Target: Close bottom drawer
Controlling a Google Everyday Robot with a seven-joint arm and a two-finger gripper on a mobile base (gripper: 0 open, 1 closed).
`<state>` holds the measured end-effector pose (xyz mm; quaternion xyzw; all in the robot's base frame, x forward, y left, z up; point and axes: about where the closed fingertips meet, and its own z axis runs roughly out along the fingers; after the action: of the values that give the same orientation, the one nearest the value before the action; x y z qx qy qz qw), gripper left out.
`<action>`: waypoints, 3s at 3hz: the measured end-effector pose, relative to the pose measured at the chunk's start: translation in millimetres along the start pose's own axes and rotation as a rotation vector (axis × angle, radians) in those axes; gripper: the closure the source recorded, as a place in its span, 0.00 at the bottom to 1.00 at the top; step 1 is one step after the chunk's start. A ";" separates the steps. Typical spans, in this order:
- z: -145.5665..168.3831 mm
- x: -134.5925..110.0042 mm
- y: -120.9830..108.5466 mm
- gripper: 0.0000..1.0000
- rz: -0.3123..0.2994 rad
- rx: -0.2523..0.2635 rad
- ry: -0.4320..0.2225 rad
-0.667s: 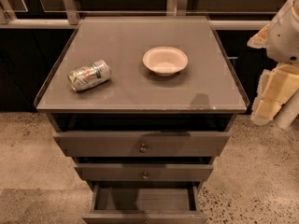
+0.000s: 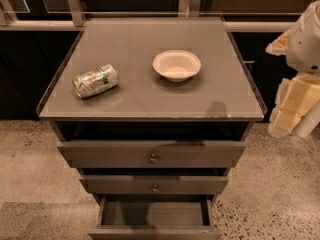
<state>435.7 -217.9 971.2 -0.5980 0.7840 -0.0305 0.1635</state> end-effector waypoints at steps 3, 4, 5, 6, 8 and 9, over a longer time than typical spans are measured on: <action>148.4 41.2 105.1 0.00 0.387 -0.132 -0.325; 181.6 52.8 132.0 0.00 0.431 -0.176 -0.306; 177.8 52.9 133.6 0.00 0.437 -0.170 -0.316; 214.2 78.5 133.8 0.00 0.558 -0.195 -0.339; 280.0 105.9 138.5 0.18 0.689 -0.244 -0.356; 277.9 105.0 138.4 0.43 0.686 -0.242 -0.355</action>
Offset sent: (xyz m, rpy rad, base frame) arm -0.1002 0.0038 -0.2864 0.6015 0.2014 -0.3914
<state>364.4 -237.2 651.9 -0.3127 0.8955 0.2222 0.2256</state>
